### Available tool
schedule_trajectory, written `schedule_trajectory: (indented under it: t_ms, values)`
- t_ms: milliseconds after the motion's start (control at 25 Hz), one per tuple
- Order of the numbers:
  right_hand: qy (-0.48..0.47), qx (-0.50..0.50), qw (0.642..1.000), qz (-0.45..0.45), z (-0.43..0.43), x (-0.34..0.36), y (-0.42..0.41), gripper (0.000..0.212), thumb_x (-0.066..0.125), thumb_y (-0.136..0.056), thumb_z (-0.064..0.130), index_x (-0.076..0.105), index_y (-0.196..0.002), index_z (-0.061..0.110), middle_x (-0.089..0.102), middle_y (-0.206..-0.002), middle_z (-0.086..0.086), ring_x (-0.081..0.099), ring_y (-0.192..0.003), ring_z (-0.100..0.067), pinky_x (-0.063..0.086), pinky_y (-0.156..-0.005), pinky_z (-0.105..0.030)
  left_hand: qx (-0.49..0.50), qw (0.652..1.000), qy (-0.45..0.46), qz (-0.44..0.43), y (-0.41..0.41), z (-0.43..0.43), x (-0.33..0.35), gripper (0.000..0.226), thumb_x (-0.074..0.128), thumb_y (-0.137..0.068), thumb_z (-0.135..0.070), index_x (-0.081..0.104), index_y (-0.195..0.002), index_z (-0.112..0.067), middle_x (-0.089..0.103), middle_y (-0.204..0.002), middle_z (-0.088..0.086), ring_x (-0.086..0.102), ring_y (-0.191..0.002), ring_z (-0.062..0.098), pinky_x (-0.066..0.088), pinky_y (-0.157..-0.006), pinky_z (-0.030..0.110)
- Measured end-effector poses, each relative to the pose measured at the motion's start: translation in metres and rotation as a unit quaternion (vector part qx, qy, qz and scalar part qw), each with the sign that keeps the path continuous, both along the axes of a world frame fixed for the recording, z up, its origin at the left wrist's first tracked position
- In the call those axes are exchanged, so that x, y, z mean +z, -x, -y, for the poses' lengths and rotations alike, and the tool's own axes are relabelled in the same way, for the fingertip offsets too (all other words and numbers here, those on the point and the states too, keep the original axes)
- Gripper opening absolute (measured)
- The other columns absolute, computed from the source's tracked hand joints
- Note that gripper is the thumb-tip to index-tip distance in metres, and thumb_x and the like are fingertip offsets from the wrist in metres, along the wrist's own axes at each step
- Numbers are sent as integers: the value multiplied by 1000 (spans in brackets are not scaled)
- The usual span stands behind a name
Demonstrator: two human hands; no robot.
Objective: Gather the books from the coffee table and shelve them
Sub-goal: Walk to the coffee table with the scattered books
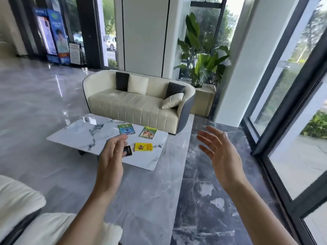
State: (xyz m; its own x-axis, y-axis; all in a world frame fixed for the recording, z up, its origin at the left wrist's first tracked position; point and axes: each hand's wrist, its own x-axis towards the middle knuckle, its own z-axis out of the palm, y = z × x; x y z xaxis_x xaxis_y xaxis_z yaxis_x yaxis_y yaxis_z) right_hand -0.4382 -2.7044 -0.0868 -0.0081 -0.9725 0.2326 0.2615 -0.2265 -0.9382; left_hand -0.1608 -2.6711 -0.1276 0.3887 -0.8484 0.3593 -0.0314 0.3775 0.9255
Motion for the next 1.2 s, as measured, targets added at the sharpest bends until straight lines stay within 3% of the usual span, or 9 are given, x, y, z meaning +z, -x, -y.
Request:
schedule_trajectory:
  t_ms: [160, 400, 760, 920, 1040, 1200]
  values:
    - [-1, 18, 1000, 18, 126, -20, -21, 54, 35, -102, 46, 57, -138, 12, 72, -130, -10, 66, -124, -26, 49, -106, -43, 7, 1000, -12, 0, -22, 111, -16, 29, 45, -88, -56, 67, -101, -43, 70, -117, -12, 63, -119, 15, 49, -97, 39]
    - [-6, 32, 999, 15, 343, -28, -53, 46, 29, -107, 40, 62, -131, 18, 72, -128, -7, 65, -126, -24, 48, -108, -45, 58, 997, -53, -5, -47, 311, -16, 32, 42, -88, -56, 65, -102, -38, 69, -116, -11, 64, -118, 17, 50, -101, 48]
    - [-43, 22, 998, 40, 567, -41, -85, 51, 33, -102, 45, 59, -136, 16, 69, -133, -9, 65, -127, -23, 48, -105, -42, 50, 994, -92, 9, -98, 544, -19, 35, 35, -98, -44, 64, -111, -29, 68, -121, -6, 63, -120, 16, 51, -102, 43]
    - [-81, -17, 996, 46, 654, -87, -121, 47, 27, -108, 39, 58, -135, 16, 69, -134, -9, 64, -127, -23, 48, -106, -42, 7, 992, -126, 10, -114, 665, -62, 37, 32, -104, -38, 62, -117, -21, 67, -121, -1, 63, -120, 17, 52, -101, 44]
    - [-116, -56, 990, 50, 729, -127, -161, 50, 28, -107, 41, 56, -139, 14, 68, -135, -10, 65, -126, -22, 48, -106, -42, -46, 987, -155, 18, -141, 762, -107, 38, 34, -97, -46, 63, -113, -27, 67, -124, 1, 63, -119, 17, 51, -101, 46]
    - [-158, -114, 978, 69, 838, -180, -223, 54, 27, -102, 46, 56, -136, 15, 67, -134, -10, 62, -129, -27, 47, -108, -44, -88, 975, -201, 24, -201, 891, -168, 49, 35, -94, -52, 64, -117, -20, 68, -121, -4, 63, -117, 11, 51, -101, 53]
